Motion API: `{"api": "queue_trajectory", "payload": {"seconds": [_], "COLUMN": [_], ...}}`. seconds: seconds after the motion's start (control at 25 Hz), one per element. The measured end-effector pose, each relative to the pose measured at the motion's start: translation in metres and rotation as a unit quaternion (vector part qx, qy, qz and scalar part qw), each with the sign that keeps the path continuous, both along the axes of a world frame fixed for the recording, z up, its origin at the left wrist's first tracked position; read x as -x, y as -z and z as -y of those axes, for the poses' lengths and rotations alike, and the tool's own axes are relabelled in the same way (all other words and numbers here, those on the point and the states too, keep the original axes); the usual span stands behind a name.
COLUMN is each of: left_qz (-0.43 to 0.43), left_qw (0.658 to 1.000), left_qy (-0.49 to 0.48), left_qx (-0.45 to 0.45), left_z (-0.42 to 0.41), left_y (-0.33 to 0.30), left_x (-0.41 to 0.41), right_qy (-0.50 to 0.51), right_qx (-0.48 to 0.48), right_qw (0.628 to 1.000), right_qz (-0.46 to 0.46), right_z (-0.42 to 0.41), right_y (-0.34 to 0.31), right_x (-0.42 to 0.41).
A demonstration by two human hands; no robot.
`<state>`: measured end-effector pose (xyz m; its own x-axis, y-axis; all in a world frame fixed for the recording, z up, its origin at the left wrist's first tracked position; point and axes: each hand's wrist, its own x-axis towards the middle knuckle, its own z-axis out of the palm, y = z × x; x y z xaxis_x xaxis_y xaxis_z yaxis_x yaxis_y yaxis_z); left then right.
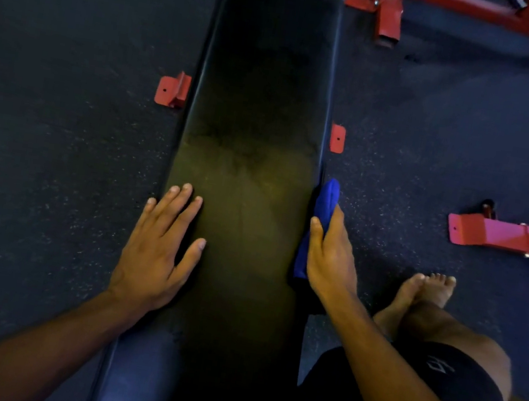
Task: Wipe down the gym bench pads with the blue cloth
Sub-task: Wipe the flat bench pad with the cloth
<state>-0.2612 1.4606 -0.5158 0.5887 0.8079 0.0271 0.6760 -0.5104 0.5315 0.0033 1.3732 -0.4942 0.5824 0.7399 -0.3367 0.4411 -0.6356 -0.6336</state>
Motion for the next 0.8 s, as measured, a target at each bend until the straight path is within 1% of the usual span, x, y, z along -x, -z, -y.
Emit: {"api": "queue_trajectory", "payload": {"seconds": [0.08, 0.16, 0.28, 0.36, 0.44, 0.48, 0.52, 0.56, 0.6, 0.64, 0.68, 0.72, 0.8], "left_qz": [-0.002, 0.004, -0.001, -0.006, -0.016, -0.03, -0.059, -0.096, -0.127, -0.148, -0.161, -0.168, -0.171], "left_qw": [1.0, 1.0, 1.0, 0.998, 0.994, 0.993, 0.992, 0.99, 0.987, 0.986, 0.985, 0.984, 0.984], "left_qy": [-0.005, -0.006, -0.003, -0.015, -0.049, -0.053, -0.048, -0.045, -0.044, -0.043, -0.046, -0.049, -0.043], "left_qx": [0.003, 0.013, 0.024, 0.054, 0.091, 0.098, 0.098, 0.096, 0.083, 0.061, 0.039, 0.024, 0.007], "left_z": [0.0, 0.001, 0.0, 0.007, 0.03, 0.047, 0.063, 0.077, 0.086, 0.089, 0.089, 0.088, 0.086], "left_y": [0.0, 0.0, -0.005, -0.013, -0.021, -0.024, -0.025, -0.026, -0.024, -0.021, -0.019, -0.018, -0.016], "left_x": [0.001, 0.003, 0.002, 0.003, 0.01, 0.014, 0.019, 0.022, 0.024, 0.024, 0.023, 0.021, 0.019], "right_qy": [-0.019, -0.032, -0.071, -0.109, -0.182, -0.246, -0.328, -0.425, -0.51, -0.567, -0.597, -0.61, -0.616], "right_qx": [-0.02, -0.08, -0.157, -0.198, -0.23, -0.225, -0.196, -0.148, -0.094, -0.054, -0.043, -0.047, -0.041], "right_qw": [0.999, 0.992, 0.978, 0.965, 0.946, 0.931, 0.907, 0.865, 0.813, 0.764, 0.73, 0.714, 0.711], "right_qz": [0.044, 0.087, 0.121, 0.134, 0.141, 0.148, 0.175, 0.22, 0.267, 0.304, 0.33, 0.341, 0.337], "right_z": [0.007, 0.007, -0.01, -0.037, -0.075, -0.092, -0.107, -0.118, -0.124, -0.129, -0.136, -0.146, -0.169], "right_y": [-0.013, -0.029, -0.061, -0.079, -0.087, -0.084, -0.076, -0.062, -0.045, -0.03, -0.018, -0.012, -0.013], "right_x": [-0.006, -0.01, -0.007, -0.004, 0.001, 0.006, 0.012, 0.018, 0.022, 0.024, 0.022, 0.021, 0.024]}}
